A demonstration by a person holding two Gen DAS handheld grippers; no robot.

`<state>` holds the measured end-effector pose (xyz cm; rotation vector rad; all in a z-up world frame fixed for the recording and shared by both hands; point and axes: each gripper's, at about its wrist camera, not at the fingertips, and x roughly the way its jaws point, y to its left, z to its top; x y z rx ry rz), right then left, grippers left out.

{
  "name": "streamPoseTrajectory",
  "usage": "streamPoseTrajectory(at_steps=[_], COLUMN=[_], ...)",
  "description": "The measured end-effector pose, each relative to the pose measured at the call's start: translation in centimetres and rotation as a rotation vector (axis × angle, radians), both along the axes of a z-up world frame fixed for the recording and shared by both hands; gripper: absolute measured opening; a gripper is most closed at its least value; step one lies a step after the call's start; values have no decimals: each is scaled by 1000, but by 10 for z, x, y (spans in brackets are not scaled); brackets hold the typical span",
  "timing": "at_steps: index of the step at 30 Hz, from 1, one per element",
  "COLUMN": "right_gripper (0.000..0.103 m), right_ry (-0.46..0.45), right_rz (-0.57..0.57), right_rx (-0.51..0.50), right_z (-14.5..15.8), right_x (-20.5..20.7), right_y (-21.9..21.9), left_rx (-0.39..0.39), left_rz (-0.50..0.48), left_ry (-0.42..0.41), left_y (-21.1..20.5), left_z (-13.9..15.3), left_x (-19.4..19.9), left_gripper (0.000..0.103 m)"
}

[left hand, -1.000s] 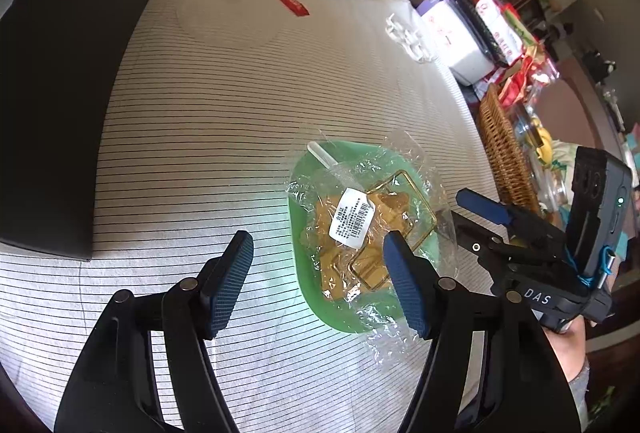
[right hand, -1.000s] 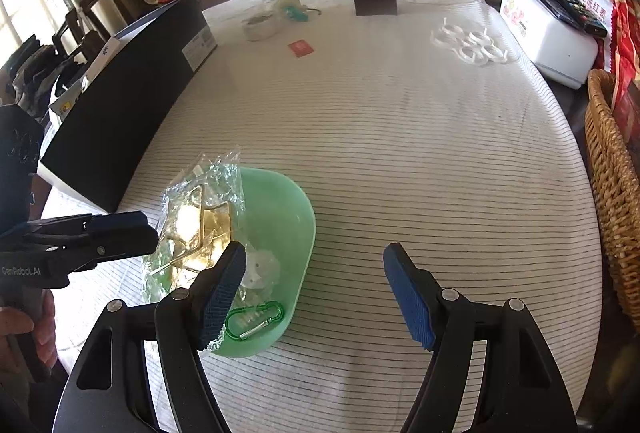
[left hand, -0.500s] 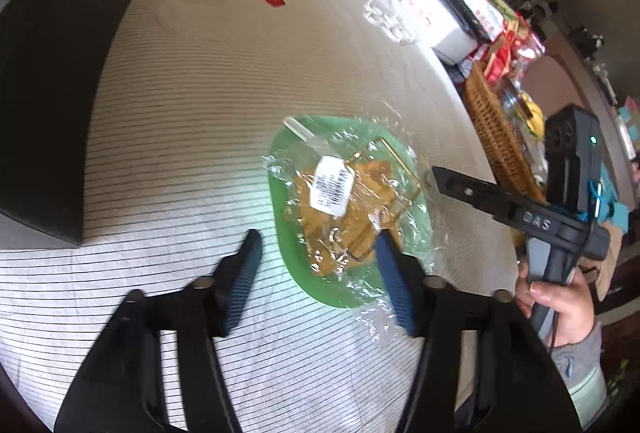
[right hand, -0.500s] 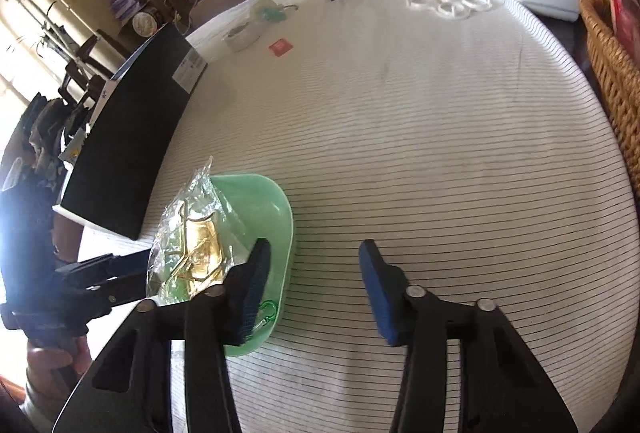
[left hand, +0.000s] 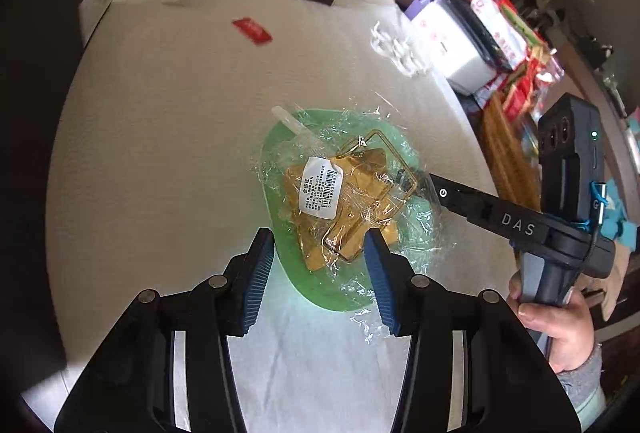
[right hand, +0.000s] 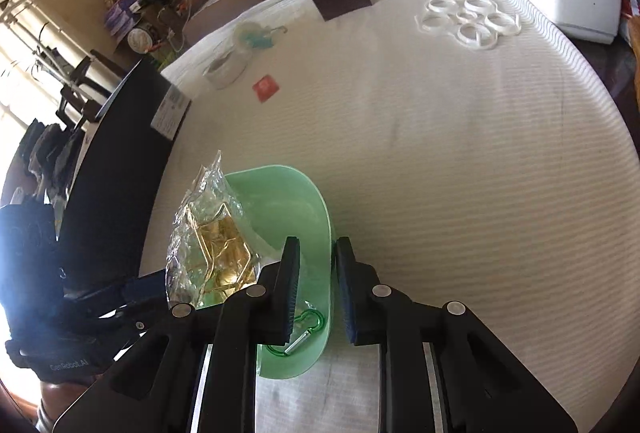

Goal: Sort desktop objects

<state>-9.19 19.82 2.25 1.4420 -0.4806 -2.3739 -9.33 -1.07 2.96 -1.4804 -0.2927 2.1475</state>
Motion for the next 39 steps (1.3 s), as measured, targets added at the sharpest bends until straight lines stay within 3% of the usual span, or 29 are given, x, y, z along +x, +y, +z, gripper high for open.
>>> streamPoseTrajectory(at_steps=[4, 8, 10, 11, 12, 13, 15, 18, 22, 25, 27, 31, 35, 39], right_gripper=[19, 19, 20, 23, 39, 63, 78, 78, 78, 78, 78, 78, 79, 87], right_ry=[7, 20, 26, 36, 48, 62, 80, 108, 116, 114, 107, 106, 134, 158], right_rz=[-13, -16, -30, -43, -57, -75, -94, -72, -65, -70, -73, -65, -95, -134], right_rx=[15, 50, 50, 58, 66, 84, 132, 196, 228, 252, 272, 339, 396, 415], right_z=[-3, -4, -3, 0, 2, 6, 12, 21, 24, 19, 11, -6, -15, -20], right_x=[-42, -70, -72, -70, -67, -61, -47, -21, 15, 41, 56, 73, 82, 87], right_y=[6, 3, 6, 7, 9, 12, 15, 16, 19, 19, 16, 4, -3, -8], left_rx=[5, -16, -14, -20, -24, -22, 8, 49, 9, -53, -111, -245, -318, -404], left_rz=[10, 18, 38, 55, 71, 86, 104, 124, 127, 118, 110, 98, 134, 168], left_ry=[-3, 32, 38, 39, 42, 43, 29, 6, 10, 30, 60, 123, 145, 195], left_y=[9, 13, 10, 7, 3, -2, -12, -25, -27, -22, -16, -3, 0, 8], left_z=[-5, -5, -6, -6, -6, -5, -6, -7, -8, -9, -9, -17, -30, -35], left_x=[-45, -67, -66, -63, -59, -53, -39, -11, 21, 40, 51, 66, 74, 81], left_gripper=[44, 45, 48, 57, 67, 70, 80, 85, 85, 91, 103, 103, 103, 103])
